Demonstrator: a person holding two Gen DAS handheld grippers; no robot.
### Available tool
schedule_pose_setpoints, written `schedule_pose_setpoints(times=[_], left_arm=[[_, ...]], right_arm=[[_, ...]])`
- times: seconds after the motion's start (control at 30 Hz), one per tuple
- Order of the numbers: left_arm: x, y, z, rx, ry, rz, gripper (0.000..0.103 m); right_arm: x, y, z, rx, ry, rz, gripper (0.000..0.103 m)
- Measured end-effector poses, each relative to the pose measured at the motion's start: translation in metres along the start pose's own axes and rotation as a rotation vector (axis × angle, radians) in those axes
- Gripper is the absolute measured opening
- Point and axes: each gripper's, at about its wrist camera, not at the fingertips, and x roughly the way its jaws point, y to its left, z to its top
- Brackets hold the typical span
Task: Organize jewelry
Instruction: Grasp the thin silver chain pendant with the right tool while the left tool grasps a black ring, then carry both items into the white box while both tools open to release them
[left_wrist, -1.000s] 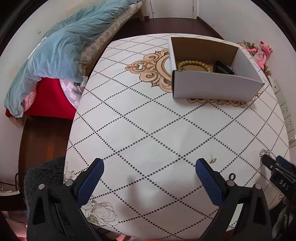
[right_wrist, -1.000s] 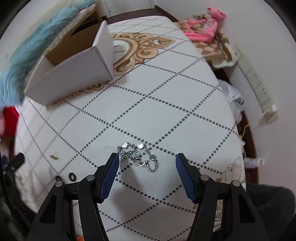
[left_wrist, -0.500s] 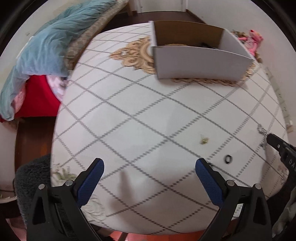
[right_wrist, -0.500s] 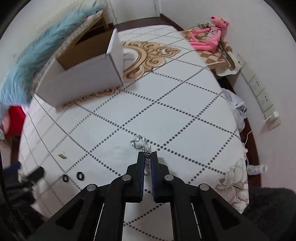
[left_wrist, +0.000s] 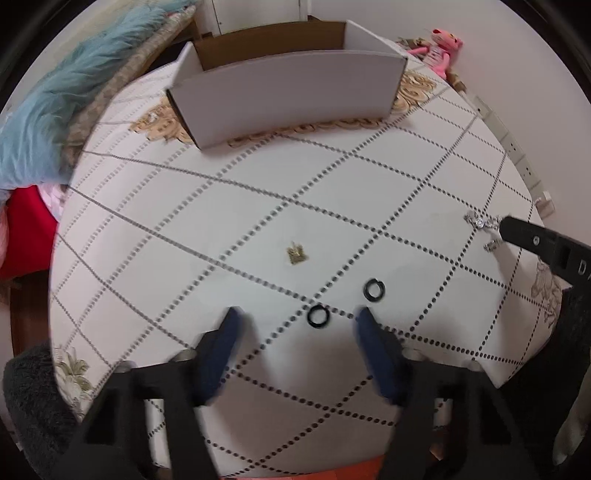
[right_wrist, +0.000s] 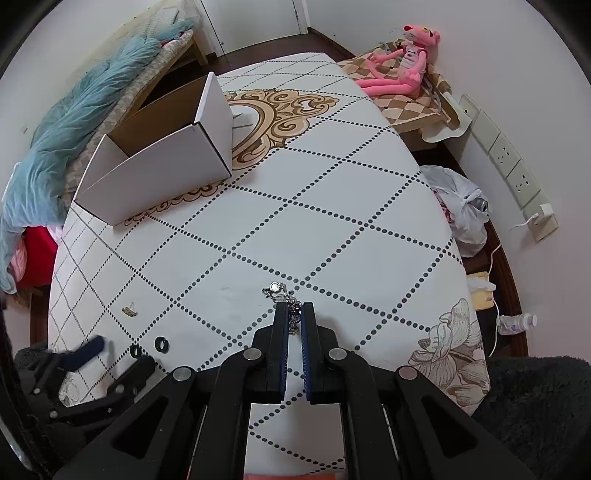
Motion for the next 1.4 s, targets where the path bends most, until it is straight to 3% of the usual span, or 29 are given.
schedule_pose_setpoints(times=[0.13, 0.27, 0.5, 0.77, 1.1, 1.4], left_arm=[[-0.003, 0.0, 0.002, 0.004, -0.02, -0.01, 0.025], [-0.004, 0.002, 0.003, -0.004, -0.024, -0.023, 0.01], [-0.011, 0.005, 0.001, -0.021, -0.035, -0.052, 0.01], [-0.054, 0.024, 0.022, -0.068, -0.103, -0.118, 0.01], [-0.103, 0.064, 0.087, -0.135, -0.202, -0.163, 0.01], [-0.103, 0.082, 0.153, -0.131, -0.221, -0.197, 0.01]], right_arm=[[0.0, 0.001, 0.0, -0.004, -0.001, -0.002, 0.006], [0.0, 0.002, 0.0, -0.007, -0.001, -0.001, 0.007], [-0.01, 0.006, 0.003, -0.007, -0.023, 0.016, 0.007], [-0.042, 0.021, 0.019, -0.017, -0.074, 0.09, 0.007], [-0.084, 0.057, 0.073, -0.058, -0.145, 0.229, 0.006], [-0.075, 0.088, 0.145, -0.092, -0.131, 0.294, 0.006]])
